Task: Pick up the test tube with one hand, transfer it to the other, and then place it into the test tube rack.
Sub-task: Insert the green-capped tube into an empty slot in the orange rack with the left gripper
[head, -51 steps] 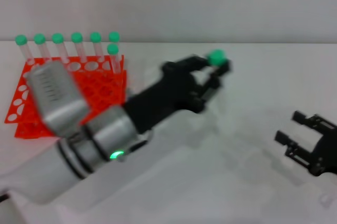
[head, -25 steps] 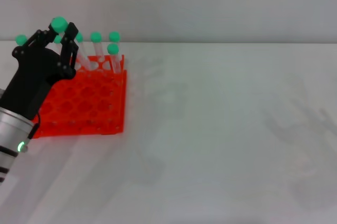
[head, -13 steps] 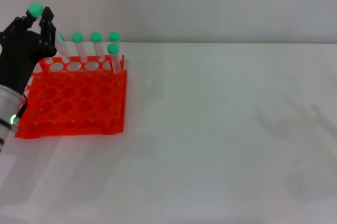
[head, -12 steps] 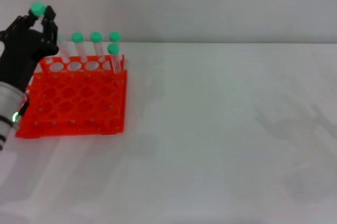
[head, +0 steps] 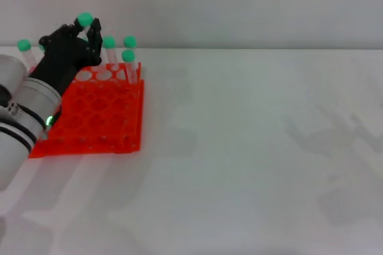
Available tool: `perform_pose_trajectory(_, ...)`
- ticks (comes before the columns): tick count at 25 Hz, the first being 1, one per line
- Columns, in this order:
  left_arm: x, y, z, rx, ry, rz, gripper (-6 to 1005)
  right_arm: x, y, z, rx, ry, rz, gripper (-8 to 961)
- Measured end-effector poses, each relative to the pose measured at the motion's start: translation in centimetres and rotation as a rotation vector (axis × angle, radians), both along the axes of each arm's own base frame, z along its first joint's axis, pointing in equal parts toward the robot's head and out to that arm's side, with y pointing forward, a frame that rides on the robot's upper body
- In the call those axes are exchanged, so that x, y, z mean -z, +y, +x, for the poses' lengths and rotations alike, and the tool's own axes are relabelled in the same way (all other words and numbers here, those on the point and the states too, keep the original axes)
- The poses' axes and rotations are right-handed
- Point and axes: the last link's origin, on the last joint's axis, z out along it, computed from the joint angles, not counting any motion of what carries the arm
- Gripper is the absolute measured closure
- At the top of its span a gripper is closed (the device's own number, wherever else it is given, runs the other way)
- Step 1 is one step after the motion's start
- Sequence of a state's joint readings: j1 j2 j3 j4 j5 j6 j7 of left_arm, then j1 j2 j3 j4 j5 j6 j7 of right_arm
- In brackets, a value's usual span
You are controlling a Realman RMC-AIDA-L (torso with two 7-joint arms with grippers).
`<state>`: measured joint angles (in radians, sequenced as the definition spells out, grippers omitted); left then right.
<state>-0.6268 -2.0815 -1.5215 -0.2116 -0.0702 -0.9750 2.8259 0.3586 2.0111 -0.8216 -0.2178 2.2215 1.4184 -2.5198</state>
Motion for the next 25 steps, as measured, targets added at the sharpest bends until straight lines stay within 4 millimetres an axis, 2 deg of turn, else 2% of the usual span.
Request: perform_pose_trajectory(25, 1.5, 1.5, 0.9, -0.016, 0.112, -0.097, 650, 0.2, -0.1, 0.2, 0.013, 0.004, -0.004, 135)
